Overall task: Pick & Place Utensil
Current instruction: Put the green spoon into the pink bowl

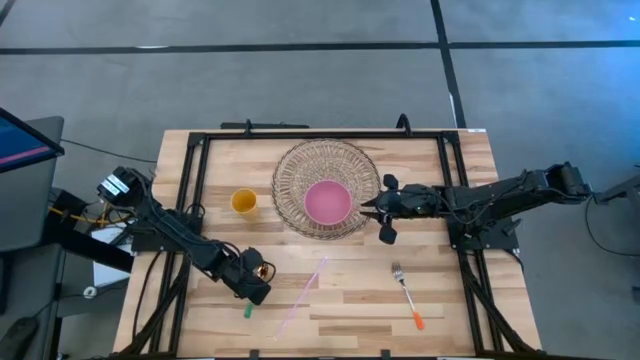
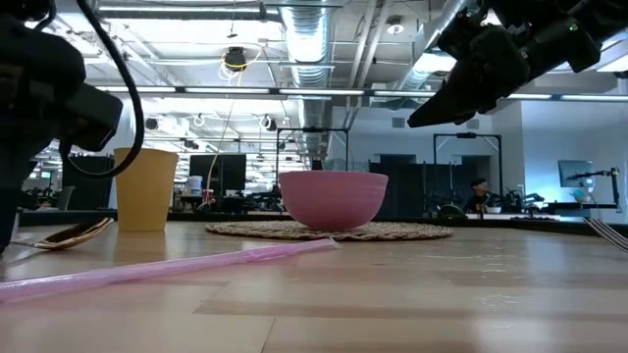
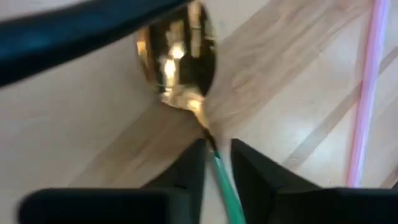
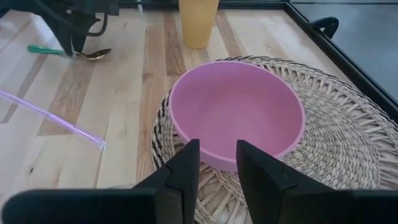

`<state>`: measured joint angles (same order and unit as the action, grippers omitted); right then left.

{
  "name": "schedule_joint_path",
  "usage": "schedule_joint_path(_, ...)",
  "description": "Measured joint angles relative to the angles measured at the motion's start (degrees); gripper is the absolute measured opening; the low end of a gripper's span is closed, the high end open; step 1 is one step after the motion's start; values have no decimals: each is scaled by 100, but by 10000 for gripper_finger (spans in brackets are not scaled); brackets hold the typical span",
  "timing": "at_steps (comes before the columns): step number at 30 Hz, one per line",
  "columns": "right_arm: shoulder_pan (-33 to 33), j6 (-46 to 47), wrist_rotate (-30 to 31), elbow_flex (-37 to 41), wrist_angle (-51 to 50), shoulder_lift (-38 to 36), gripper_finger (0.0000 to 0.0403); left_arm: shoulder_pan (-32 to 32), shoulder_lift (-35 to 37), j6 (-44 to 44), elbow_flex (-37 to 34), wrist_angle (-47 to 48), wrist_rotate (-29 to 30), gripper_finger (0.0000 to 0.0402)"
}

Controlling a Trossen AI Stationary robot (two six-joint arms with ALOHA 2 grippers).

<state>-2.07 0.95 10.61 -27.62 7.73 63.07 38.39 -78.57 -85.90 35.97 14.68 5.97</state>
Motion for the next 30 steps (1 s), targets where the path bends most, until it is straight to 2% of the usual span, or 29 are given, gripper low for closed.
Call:
schedule_joint_path(3,3,2,-1,0,16,0,98,-11,299,44,-36,109,308,16)
schedule_joint_path(7,28,0,-2,0,212,0,98,-245,755,169,-22,-124,801,10)
schedule_joint_path(13,77,15,-2,-2,365,0,98,-1045,1268,1090,-16,-1481,771,9)
schedule_joint_path(18,61,15,-2,-2,373,2,98,-2006,1445,1672,-6,-2041,-36,8)
schedule_joint_path(27,64,7,-2,-2,562,2,98,-3760,1259,1529,-2,-3039,-1981,8)
schedule_joint_path(30,66,-52,-2,0,679,4,98,-4252,1105,1175,-5,-3098,-2342,8)
